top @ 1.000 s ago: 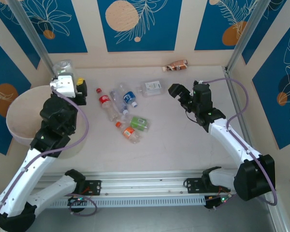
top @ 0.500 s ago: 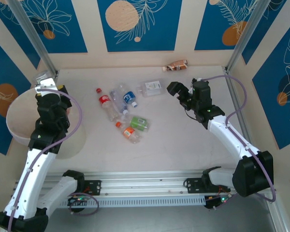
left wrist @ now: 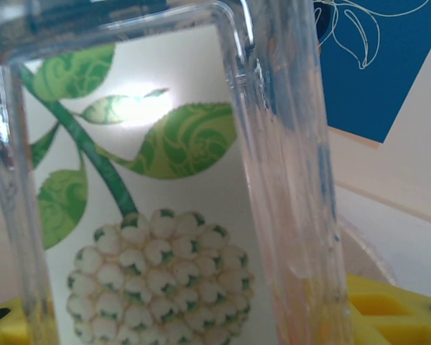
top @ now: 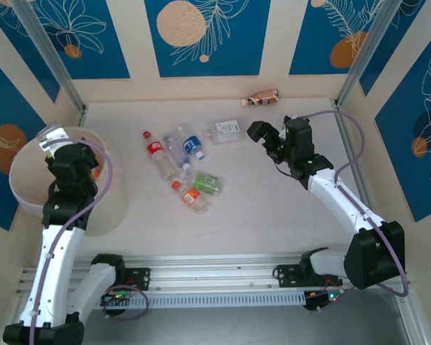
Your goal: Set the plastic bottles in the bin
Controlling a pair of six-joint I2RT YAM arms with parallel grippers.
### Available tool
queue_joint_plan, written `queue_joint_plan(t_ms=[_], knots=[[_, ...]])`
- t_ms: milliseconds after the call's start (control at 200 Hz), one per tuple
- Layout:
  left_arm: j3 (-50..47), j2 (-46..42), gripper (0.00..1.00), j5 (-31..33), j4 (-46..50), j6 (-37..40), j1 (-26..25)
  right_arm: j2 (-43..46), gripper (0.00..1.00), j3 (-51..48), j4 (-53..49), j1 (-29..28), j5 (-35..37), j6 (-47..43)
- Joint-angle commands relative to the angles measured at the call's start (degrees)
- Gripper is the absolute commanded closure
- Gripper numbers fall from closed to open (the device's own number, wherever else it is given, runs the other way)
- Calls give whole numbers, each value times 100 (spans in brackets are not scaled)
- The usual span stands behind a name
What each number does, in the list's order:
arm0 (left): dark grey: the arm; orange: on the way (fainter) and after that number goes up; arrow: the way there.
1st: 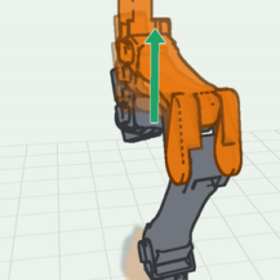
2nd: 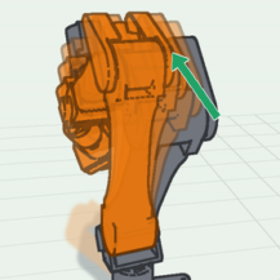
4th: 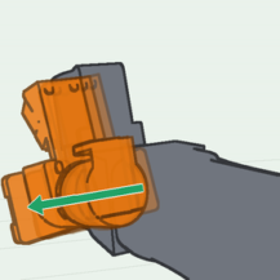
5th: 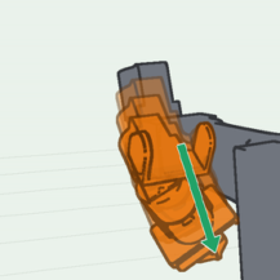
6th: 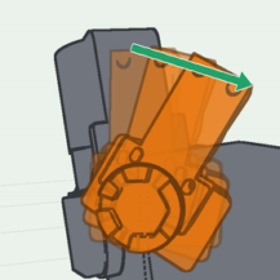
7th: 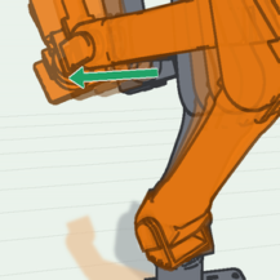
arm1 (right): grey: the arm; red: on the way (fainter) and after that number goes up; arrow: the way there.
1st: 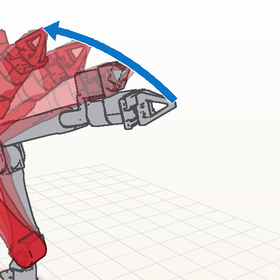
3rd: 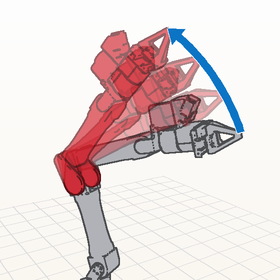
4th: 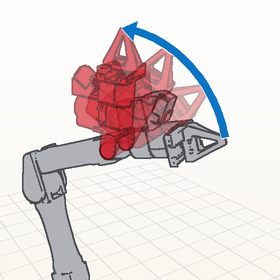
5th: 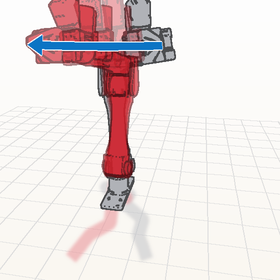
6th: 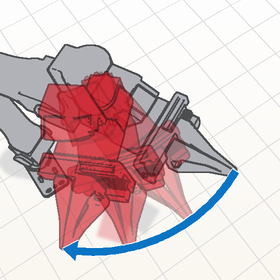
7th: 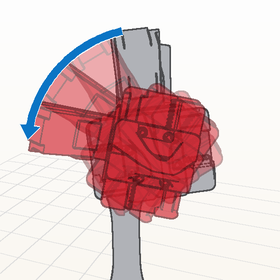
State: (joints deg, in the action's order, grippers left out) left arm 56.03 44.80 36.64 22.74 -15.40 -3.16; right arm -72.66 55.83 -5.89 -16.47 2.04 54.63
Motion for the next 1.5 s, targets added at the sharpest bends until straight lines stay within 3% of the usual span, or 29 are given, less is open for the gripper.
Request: queue_joint_plan(t_ms=[0,525,865,1075,1175,1310,1495], knots=[[-65,-19,57,-500,106,-467,189,-19,1,156,-119,21,-142,-23],[321,47,17,-1399,666,-924,445,-115,1,208,-158,15,-183,-14],[718,107,0,-2060,874,-893,447,-180,1,235,-185,15,-208,-39],[1433,554,0,-2642,1298,-983,353,-196,0,235,-214,20,-199,-33],[1812,810,0,-2240,1470,-895,-233,-197,0,213,-219,17,-178,-19],[2271,1359,0,-688,1434,-417,-1961,-205,0,198,-194,29,-184,12],[2760,2610,0,250,1124,-27,-3550,-189,0,210,-246,58,-183,-46]])
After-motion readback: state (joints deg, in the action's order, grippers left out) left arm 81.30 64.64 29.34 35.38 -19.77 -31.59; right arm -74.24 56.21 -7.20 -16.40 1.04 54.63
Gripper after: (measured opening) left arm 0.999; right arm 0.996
